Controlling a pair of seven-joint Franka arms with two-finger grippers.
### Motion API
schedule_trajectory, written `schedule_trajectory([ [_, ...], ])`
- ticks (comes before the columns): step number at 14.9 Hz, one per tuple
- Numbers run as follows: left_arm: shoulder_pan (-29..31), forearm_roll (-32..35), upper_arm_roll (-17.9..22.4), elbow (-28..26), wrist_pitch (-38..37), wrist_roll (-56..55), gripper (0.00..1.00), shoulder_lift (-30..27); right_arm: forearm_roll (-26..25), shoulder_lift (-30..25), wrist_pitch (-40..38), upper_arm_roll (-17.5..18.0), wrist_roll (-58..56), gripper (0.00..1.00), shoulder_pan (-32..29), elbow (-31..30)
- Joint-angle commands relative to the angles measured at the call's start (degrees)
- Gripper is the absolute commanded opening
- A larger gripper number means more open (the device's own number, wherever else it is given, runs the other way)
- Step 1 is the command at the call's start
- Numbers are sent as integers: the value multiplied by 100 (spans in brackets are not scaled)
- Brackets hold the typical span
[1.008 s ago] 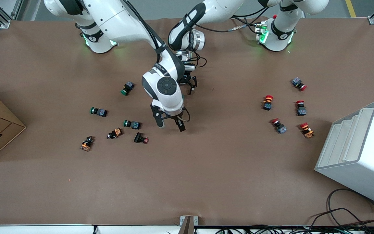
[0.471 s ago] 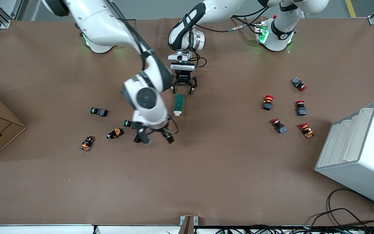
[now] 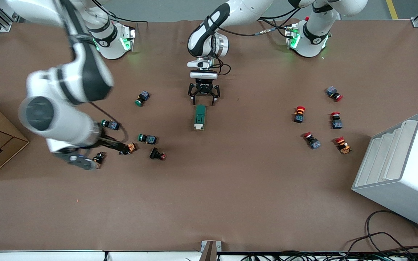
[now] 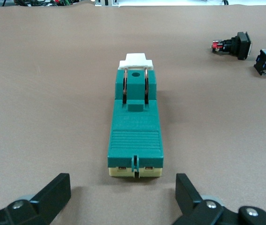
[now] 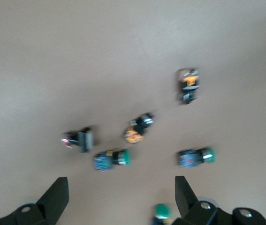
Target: Close load switch with both arms
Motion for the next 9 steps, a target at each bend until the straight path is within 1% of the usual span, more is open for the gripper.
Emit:
schedule_trajectory([
  [1, 89, -241, -41, 210, 318, 106, 98, 364, -94, -417, -289, 110, -1958, 100, -785, -240],
  [3, 98, -494, -41, 245, 318, 396, 98, 277, -270, -602, -614, 127, -2734, 100, -1234, -100],
  [4, 107, -688, -41, 324, 318, 597, 98, 250, -288, -603, -780, 119, -2851, 100, -1340, 75],
  [6, 107, -1048, -50, 473, 327, 931, 98, 197, -288, -594, -1194, 127, -2887, 100, -1543, 357],
  [9, 116, -1532, -41, 640, 318, 1458, 98, 57, -341, -541, -1230, 136, -2878, 100, -1614, 559],
])
